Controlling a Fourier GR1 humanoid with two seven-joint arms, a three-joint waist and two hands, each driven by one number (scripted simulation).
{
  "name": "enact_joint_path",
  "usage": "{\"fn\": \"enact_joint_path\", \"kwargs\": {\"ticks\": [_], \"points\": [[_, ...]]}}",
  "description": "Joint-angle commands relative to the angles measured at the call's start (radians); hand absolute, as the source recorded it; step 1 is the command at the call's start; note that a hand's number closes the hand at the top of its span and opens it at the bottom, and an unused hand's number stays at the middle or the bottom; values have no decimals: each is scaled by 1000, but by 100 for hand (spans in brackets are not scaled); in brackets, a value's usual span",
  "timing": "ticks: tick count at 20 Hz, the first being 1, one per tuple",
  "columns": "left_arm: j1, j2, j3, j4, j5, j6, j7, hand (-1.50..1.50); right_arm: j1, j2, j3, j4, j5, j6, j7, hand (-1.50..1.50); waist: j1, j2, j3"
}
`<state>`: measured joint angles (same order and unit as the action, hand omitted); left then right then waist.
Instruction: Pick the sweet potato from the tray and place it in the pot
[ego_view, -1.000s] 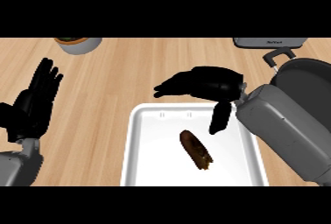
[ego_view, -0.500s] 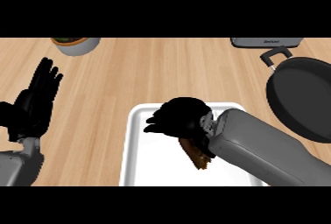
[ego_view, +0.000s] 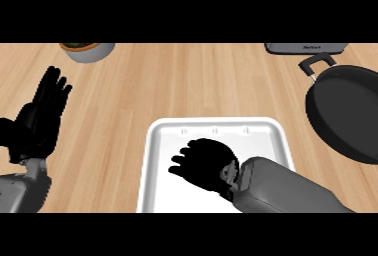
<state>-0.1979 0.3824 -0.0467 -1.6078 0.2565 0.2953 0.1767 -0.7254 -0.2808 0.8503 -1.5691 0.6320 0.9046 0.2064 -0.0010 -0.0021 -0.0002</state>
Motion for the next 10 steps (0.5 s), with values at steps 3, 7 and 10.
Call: {"fn": "enact_joint_path", "kwargs": {"ticks": [3,7,10], "points": [[11,-5,38,-31,-18,-28,23,0,97,12,14,-23,131,8,9,-150,3,1,0],[46,-54,-6,-57,-71,-2,0,0,50,-9,8,43,214,-35,-53,-150,7,2,0],[-24,-54,30,5,-49,-45,27,0,83,3,4,62,266,-35,-85,-150,3,2,0]]}}
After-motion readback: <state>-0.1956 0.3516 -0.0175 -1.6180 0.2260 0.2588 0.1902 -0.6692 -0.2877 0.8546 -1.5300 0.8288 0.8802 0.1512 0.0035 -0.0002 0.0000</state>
